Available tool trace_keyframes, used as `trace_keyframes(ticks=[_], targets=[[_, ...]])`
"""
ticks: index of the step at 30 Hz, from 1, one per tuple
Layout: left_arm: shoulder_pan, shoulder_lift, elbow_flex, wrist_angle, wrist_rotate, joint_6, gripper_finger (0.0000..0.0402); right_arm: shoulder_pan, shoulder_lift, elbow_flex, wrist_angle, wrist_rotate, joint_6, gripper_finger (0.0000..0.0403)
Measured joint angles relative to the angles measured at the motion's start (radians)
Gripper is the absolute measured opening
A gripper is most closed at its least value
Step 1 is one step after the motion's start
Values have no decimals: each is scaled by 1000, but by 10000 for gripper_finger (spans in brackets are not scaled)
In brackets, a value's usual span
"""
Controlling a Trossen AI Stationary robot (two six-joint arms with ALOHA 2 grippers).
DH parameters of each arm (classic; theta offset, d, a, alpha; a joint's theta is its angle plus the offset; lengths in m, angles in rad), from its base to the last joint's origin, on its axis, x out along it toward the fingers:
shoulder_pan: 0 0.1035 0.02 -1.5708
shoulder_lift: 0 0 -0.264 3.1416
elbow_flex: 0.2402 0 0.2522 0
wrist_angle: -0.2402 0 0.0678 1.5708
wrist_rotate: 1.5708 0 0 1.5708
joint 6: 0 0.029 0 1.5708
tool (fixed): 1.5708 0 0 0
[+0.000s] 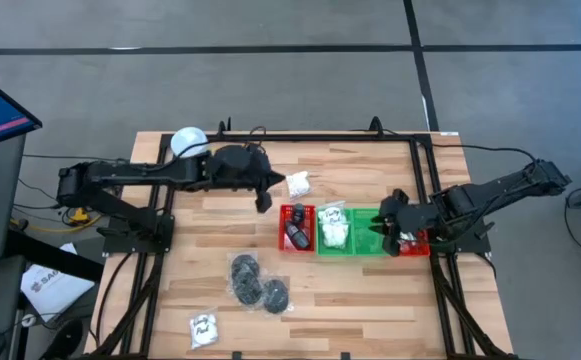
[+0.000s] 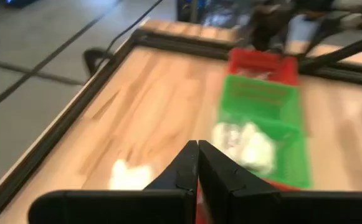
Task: Pick & Place Travel size toiletries
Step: Put the silver nail cutter into the right red bin
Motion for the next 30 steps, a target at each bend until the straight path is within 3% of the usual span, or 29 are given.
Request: trace_keyframes(ticks=[9, 17, 23, 30], targets=[[145, 101, 2, -20, 1, 15, 4, -65, 0, 0, 85, 1, -142, 102], [290, 203, 0, -25, 54, -57, 4, -84, 0, 0, 83, 1, -151, 102], [359, 265, 0, -18, 68, -113, 4, -84, 0, 0, 83, 1, -151, 102], [391, 292, 1, -19, 103, -59, 4, -83, 0, 0, 83, 1, -151, 102]])
